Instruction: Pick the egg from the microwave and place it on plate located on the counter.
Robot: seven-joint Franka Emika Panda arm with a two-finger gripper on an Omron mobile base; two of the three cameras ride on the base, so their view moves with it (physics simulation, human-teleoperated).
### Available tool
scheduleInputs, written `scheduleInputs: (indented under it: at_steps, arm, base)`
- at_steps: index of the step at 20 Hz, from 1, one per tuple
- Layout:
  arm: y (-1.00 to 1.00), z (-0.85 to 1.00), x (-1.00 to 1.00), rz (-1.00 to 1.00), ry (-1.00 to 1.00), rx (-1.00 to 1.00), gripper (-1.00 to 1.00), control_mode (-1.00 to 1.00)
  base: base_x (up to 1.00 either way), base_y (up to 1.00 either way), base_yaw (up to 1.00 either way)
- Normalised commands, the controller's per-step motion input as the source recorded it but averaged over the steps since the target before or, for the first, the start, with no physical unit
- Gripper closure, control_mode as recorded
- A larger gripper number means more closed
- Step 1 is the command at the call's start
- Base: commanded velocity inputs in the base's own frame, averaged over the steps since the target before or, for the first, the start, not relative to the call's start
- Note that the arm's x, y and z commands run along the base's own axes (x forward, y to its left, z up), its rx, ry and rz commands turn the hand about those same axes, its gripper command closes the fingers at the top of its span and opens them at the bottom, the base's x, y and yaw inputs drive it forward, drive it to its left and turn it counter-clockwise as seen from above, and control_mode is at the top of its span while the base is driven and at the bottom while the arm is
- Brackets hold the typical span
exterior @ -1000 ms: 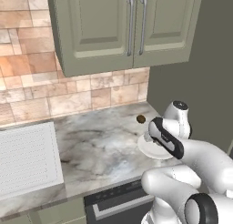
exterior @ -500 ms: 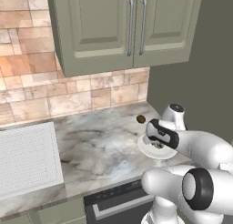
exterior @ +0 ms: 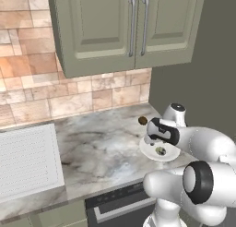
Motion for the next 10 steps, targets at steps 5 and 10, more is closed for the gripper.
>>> scheduleInputs:
  at_steps: [5,10]
  arm:
    - [0.00,0.30,0.01,0.00,-0.01,0.00,-1.00,-1.00]
    - [0.01,0.68,-0.16,0.00,-0.08,0.00,-1.00,-1.00]
  base:
    - [0.00,0.00,0.00]
    - [0.00,0.00,0.00]
